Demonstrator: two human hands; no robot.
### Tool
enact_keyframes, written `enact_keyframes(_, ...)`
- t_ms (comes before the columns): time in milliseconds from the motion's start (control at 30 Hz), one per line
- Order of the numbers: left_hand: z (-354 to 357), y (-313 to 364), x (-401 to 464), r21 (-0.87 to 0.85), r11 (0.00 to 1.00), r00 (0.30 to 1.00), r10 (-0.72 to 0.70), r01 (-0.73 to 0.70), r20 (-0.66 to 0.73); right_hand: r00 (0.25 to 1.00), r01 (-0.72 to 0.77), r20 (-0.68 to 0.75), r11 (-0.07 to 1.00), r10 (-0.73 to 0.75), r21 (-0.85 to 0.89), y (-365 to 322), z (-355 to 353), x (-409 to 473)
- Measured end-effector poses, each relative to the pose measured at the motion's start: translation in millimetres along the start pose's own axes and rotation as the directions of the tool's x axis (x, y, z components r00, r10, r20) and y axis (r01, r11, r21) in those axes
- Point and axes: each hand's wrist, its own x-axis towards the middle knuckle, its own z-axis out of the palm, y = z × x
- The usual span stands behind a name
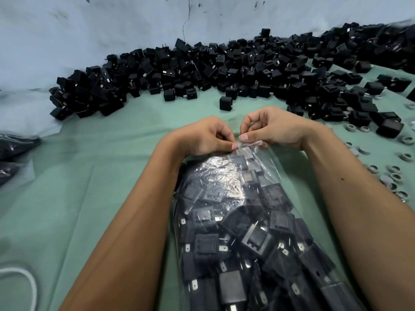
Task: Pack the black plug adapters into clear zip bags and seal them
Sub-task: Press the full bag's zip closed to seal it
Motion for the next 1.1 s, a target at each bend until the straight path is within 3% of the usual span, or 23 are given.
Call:
enact_keyframes(133,-1.0,-0.4,0.3,0.077,0.997,1.000,0.000,-0.002,0.018,0.993,-0.061,0.102,0.998,0.061,-0.001,-0.8,-8.1,-4.1)
enact_keyframes(333,2.6,1.1,4.0,-0.087,0.996,1.000,0.006,-0.007,-0.006,0.995,0.077,0.051,0.994,-0.081,0.078,2.6,-3.2,-2.0)
enact_keyframes(500,2.6,3.4,5.5,0.008,0.999,0.999,0.042,-0.042,-0.028,0.997,0.071,-0.007,0.995,-0.070,0.073,1.6,-1.2,-1.3)
enact_keyframes(600,3.6,5.2,5.0,0.079,0.996,0.998,0.051,-0.049,-0.021,0.999,0.016,0.033,0.999,-0.018,0.050,-0.9,-1.5,-4.7)
enact_keyframes(867,5.6,5.0,8.4,-0.049,0.999,0.999,0.009,-0.011,-0.045,0.999,0.036,-0.039,0.998,-0.033,0.054,-3.3,1.3,-4.2)
enact_keyframes(1100,8.2,7.0,7.7,0.045,0.998,0.999,0.047,-0.046,-0.024,0.999,0.043,-0.005,0.999,-0.043,0.022,-2.5,-1.0,-6.6)
